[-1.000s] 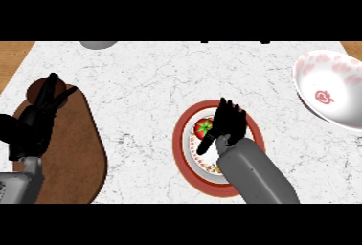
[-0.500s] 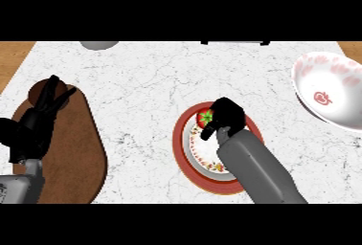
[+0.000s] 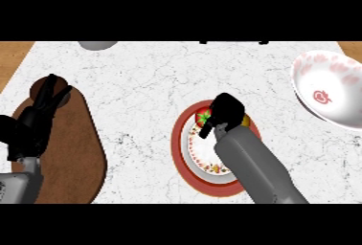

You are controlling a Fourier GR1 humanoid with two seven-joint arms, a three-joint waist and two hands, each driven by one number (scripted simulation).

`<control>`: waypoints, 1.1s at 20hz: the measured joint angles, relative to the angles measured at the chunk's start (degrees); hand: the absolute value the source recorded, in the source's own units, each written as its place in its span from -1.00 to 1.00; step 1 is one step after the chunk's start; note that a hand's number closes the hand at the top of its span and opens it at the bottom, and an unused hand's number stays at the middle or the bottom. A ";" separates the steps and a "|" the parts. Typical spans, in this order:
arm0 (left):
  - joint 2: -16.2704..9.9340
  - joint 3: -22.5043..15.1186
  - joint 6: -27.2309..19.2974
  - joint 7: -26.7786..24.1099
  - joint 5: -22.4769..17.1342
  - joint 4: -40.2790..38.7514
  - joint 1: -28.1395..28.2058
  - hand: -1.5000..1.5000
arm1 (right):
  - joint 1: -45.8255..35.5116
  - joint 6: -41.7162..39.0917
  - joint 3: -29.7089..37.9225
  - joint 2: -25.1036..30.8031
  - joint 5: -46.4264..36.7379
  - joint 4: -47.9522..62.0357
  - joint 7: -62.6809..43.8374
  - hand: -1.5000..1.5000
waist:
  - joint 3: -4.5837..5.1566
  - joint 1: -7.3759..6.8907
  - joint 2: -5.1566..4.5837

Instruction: Pick the tomato from the plate and place it in the bowl

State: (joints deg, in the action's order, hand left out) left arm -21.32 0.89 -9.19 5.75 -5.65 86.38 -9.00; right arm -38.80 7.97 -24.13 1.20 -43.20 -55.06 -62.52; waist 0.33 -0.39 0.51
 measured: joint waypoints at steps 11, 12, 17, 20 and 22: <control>0.90 0.10 0.88 0.22 0.19 1.09 0.04 0.00 | -20.08 -1.07 10.83 11.06 -2.41 19.56 5.64 1.00 | -0.30 -1.44 -0.96; 0.58 0.43 1.37 0.36 -0.10 0.75 -0.34 0.00 | -21.58 -0.67 10.49 11.42 -3.77 20.16 4.96 1.00 | -0.30 -1.35 -0.94; 1.04 0.10 0.46 1.14 0.88 1.48 0.35 0.00 | -27.77 1.75 8.51 15.02 -11.43 19.43 2.21 1.00 | -0.26 -0.68 -0.50; 0.23 1.27 0.92 1.17 0.57 0.47 -0.31 0.00 | -30.54 3.12 9.20 16.83 -14.18 17.96 1.29 1.00 | -0.27 -0.18 -0.43; 0.79 0.92 0.74 0.57 0.97 1.05 0.73 0.00 | -31.71 3.35 10.00 18.15 -15.52 17.04 0.72 1.00 | -0.27 -0.04 -0.34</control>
State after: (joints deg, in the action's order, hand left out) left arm -20.53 1.81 -8.46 6.32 -4.68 87.42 -8.27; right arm -70.51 11.33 -14.13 19.35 -58.72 -38.01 -61.80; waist 0.05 -0.43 0.18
